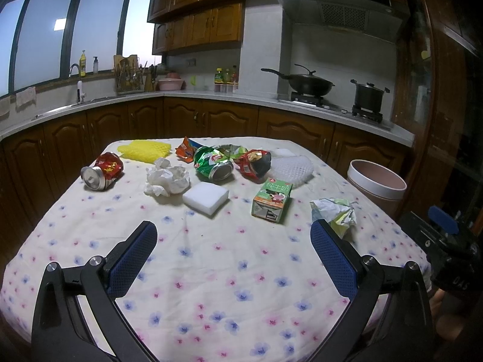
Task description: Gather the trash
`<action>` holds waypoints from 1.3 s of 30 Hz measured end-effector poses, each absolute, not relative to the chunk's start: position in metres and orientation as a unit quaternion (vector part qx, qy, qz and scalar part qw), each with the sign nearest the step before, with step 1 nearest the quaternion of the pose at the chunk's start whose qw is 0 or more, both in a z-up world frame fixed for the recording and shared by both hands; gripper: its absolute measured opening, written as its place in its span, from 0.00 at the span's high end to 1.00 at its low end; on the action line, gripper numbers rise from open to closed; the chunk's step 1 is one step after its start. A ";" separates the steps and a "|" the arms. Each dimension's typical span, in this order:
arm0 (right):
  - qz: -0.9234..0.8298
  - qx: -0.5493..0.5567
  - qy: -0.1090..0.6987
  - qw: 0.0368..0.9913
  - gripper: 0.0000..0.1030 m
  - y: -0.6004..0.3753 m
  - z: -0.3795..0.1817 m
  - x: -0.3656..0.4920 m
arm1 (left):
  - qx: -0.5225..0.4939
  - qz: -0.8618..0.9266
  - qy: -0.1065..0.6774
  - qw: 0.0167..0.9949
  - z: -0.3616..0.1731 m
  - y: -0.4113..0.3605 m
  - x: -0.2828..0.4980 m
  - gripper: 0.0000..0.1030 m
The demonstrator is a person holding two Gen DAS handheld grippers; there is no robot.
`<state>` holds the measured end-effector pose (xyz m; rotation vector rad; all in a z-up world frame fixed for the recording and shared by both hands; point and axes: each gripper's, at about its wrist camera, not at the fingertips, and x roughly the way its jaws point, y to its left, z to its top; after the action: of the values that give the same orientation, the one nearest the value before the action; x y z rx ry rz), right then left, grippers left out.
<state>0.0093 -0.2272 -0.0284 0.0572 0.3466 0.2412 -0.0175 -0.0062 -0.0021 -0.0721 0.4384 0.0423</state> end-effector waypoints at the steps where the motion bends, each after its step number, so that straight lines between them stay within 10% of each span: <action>1: 0.120 0.028 0.172 0.977 0.00 -0.227 -0.028 0.009 | -0.036 0.022 0.217 0.975 -0.002 -0.006 -0.018 0.00; 39: 0.182 0.073 0.295 0.935 0.05 -0.222 -0.043 0.087 | -0.071 -0.002 0.303 0.950 -0.012 0.021 0.052 0.00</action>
<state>0.0873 -0.2215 -0.0426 0.1490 0.6034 0.3711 0.0524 0.0214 -0.0122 -0.1452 0.6171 -0.0037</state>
